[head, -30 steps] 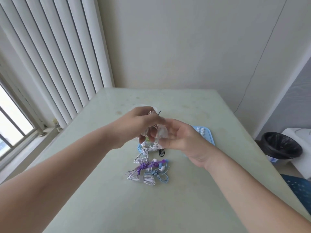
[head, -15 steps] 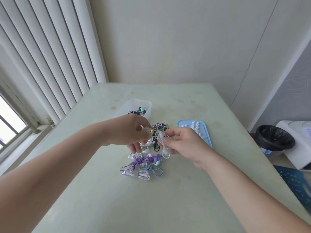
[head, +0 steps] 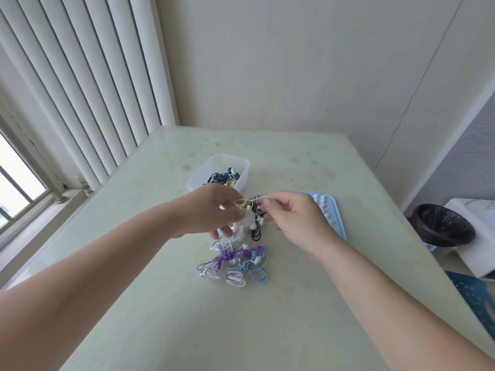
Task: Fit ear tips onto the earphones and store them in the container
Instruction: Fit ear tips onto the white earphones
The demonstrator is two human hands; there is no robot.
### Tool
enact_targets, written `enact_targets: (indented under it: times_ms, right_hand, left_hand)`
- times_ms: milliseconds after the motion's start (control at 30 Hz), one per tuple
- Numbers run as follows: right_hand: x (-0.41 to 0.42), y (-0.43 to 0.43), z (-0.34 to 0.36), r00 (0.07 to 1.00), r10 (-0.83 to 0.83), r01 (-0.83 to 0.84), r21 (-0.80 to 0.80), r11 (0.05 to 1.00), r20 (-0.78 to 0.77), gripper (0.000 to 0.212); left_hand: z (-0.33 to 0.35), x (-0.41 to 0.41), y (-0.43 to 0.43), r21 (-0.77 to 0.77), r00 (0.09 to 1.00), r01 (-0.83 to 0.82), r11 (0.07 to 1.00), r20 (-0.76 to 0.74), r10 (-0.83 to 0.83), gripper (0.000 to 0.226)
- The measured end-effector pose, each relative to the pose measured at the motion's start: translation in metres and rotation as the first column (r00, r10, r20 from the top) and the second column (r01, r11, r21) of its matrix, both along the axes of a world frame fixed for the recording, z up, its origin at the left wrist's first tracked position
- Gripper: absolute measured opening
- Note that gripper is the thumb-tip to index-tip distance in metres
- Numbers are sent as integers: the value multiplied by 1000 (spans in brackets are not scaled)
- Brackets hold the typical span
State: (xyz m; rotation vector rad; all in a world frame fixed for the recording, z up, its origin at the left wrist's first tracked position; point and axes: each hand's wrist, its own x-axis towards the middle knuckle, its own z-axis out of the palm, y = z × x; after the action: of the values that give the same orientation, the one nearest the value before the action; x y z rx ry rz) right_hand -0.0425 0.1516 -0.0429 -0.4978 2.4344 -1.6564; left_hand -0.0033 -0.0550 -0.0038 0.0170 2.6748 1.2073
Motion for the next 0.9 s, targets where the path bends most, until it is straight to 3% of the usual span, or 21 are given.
enact_targets:
  times_ms: [100, 200, 300, 400, 533, 633, 700, 800, 900]
  right_hand:
    - [1, -6, 9, 996, -30, 45, -182, 982, 83, 21]
    - [2, -11, 14, 993, -5, 41, -306, 951, 116, 19]
    - [-1, -12, 8, 990, -93, 114, -224, 968, 103, 16]
    - [0, -12, 6, 977, -97, 132, -181, 975, 187, 39]
    - [4, -14, 9, 983, 13, 20, -175, 984, 184, 53]
    - [6, -21, 9, 991, 95, -81, -138, 987, 99, 39]
    - [7, -25, 12, 995, 57, -40, -193, 980, 85, 18]
    - [3, -27, 14, 996, -78, 87, -250, 964, 45, 15]
    - [1, -29, 15, 995, -91, 100, -272, 957, 49, 16]
  left_hand:
    - [-5, -2, 0, -30, 1000, -14, 999, -9, 14, 38]
    - [-1, -3, 0, 0, 998, -44, 999, -41, 44, 39]
    - [6, -3, 1, 195, 983, -139, 971, -94, 160, 33]
    - [13, -2, 1, 220, 955, -198, 955, -179, 239, 30]
    - [21, -2, 6, 229, 937, -238, 944, -200, 285, 25]
    - [28, -2, 11, 307, 935, -256, 917, -163, 316, 24]
    - [31, -3, 12, 215, 947, -250, 944, -148, 285, 20]
    - [34, -1, 12, -75, 965, -206, 976, -182, 190, 24]
    - [32, -2, 10, -40, 965, -206, 978, -174, 196, 24]
